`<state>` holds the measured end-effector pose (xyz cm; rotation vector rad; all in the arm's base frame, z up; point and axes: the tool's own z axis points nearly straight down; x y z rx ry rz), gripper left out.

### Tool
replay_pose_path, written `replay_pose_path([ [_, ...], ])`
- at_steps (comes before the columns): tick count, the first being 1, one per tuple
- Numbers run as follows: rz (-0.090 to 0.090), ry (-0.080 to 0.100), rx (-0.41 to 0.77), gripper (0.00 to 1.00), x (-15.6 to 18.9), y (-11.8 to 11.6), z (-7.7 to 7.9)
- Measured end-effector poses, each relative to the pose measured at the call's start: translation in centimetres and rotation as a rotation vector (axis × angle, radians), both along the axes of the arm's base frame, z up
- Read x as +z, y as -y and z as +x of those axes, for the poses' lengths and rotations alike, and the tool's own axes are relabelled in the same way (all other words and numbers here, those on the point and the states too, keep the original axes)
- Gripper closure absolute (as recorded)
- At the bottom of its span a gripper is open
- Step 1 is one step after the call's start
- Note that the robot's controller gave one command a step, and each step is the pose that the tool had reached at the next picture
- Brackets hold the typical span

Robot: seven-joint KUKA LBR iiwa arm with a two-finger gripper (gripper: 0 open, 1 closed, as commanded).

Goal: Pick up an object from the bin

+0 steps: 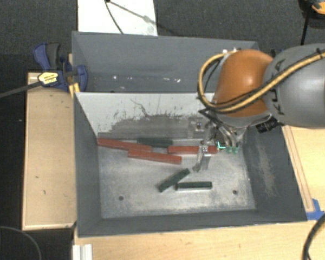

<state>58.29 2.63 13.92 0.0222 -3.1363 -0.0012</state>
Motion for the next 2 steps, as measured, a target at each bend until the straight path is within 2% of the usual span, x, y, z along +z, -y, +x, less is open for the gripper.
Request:
replay_pose_path([
  [1, 0.0, 0.008, -0.001, 0.0, 0.5, 0.0, 0.2],
  [2, -0.002, 0.016, 0.119, 0.0, -2.5, -2.3, -1.1],
])
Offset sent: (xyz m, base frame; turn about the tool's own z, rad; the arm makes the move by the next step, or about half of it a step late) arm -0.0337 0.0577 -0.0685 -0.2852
